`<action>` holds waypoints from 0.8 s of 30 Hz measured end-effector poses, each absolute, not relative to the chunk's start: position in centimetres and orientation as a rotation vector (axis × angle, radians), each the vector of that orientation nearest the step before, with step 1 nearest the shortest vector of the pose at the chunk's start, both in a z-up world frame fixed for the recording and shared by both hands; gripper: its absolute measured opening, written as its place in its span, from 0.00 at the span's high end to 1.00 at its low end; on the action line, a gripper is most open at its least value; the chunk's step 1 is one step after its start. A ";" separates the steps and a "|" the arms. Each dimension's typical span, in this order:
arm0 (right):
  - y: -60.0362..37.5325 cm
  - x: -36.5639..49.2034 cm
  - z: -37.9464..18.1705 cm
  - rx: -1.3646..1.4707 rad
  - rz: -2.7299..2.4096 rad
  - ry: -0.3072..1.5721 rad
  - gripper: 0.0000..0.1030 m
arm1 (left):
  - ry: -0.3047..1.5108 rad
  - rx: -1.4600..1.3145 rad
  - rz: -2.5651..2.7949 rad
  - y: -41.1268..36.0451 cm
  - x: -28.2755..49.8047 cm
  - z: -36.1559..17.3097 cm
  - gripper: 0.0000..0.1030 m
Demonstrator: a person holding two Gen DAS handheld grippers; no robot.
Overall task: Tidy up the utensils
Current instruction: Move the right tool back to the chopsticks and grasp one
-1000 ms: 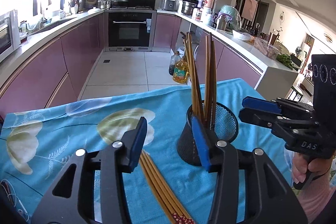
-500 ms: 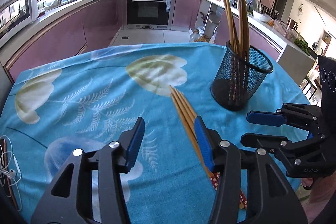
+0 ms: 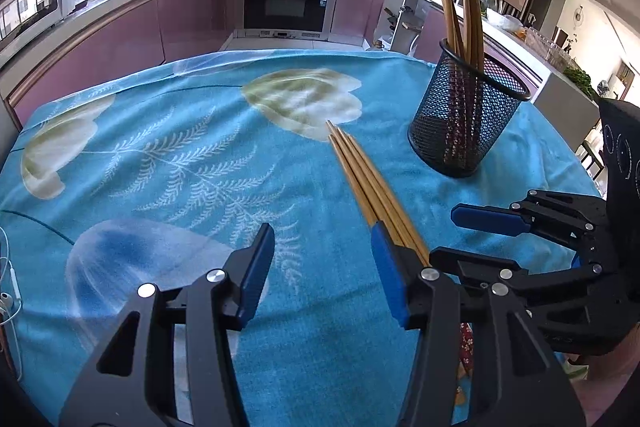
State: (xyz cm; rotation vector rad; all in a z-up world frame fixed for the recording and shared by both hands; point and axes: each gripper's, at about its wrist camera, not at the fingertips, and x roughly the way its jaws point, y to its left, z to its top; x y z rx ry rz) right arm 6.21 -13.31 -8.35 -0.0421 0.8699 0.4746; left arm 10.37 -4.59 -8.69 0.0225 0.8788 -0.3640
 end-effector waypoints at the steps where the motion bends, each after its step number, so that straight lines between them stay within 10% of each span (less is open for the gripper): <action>1: -13.3 6.3 -8.4 -0.045 0.473 0.871 0.63 | 0.881 0.023 -0.365 -4.6 10.4 -8.8 0.51; 24: -12.9 6.7 -8.5 -0.061 0.453 0.885 0.63 | 0.909 0.066 -0.390 -6.3 10.7 -9.7 0.50</action>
